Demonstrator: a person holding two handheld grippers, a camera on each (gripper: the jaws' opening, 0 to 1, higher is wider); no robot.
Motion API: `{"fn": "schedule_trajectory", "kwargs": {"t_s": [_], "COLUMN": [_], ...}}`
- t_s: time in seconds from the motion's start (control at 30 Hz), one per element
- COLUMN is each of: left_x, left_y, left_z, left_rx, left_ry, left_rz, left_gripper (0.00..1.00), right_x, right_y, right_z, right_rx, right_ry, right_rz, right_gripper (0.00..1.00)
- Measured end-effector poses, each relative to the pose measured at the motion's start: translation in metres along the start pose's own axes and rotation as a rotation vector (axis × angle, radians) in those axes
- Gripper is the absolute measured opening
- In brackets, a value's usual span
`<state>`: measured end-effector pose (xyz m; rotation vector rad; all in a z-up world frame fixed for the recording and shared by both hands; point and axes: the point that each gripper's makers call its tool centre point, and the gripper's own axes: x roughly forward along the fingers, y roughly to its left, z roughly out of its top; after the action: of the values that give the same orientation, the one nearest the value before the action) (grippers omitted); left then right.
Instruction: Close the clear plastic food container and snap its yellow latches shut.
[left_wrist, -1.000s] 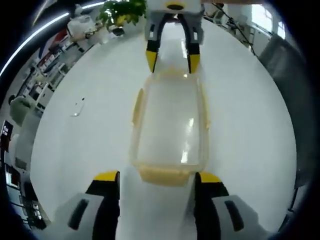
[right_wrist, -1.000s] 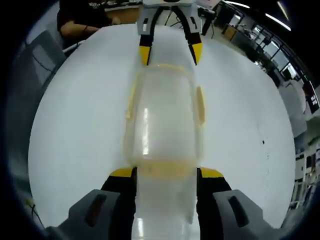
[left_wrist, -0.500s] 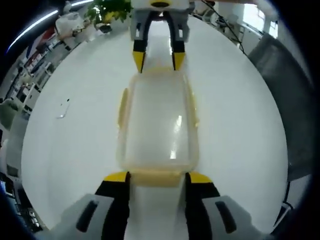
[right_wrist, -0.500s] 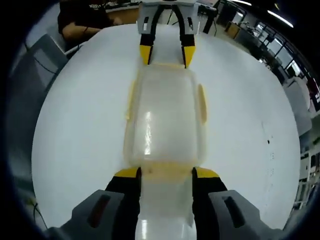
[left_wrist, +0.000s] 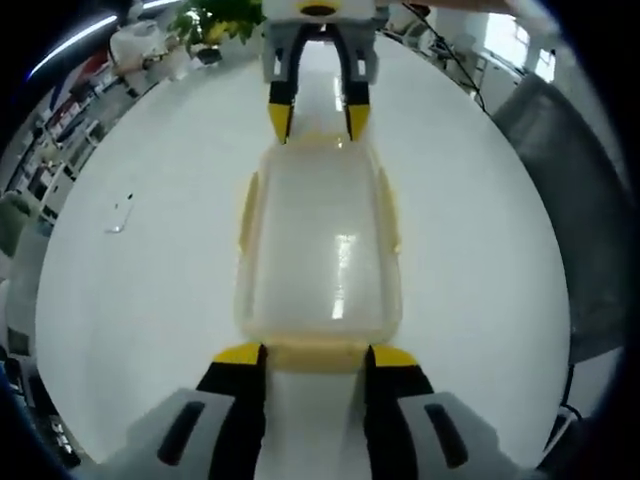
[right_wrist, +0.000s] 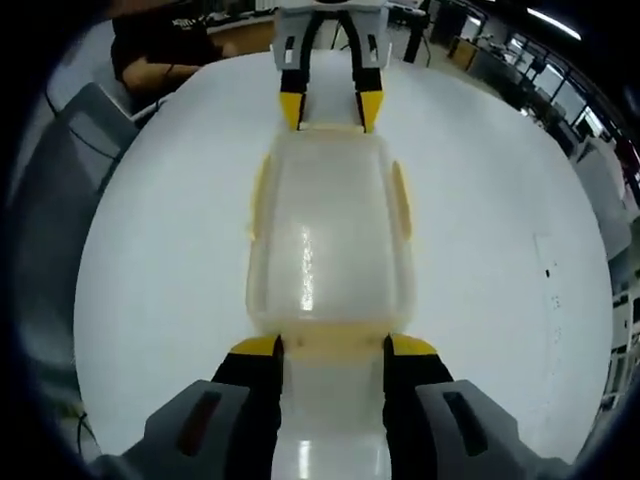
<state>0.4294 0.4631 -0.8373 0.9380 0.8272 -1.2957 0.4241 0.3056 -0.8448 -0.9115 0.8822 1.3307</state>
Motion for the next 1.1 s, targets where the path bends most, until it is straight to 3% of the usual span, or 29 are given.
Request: {"fn": "schedule_trajectory", "kwargs": {"t_s": [0.2,0.4,0.73,1.0,1.1], "left_x": [0.002,0.003,0.005,0.003,0.003], "left_y": [0.0,-0.001,0.0,-0.013,-0.017], "left_z": [-0.001,-0.005,-0.004,-0.002,-0.001], "left_rx": [-0.02,-0.074,-0.044,-0.081,-0.084], "left_ry": [0.053,0.037,0.082,0.058,0.087], "left_rz": [-0.011,-0.046,-0.059,-0.041,-0.019], "left_gripper": [0.34,0.34,0.33,0.33,0.33], "right_x": [0.001,0.002,0.002,0.001,0.001], "right_y": [0.001,0.001,0.0,0.006,0.008], "right_z": [-0.001,-0.001,-0.003,-0.004,-0.003], "right_rx": [0.03,0.03,0.03,-0.01,-0.023], "right_ry": [0.007,0.036,0.029,-0.012,-0.013], "right_rz": [0.024,0.029,0.034,0.035,0.026], "right_gripper": [0.37,0.38,0.37,0.36,0.36]}}
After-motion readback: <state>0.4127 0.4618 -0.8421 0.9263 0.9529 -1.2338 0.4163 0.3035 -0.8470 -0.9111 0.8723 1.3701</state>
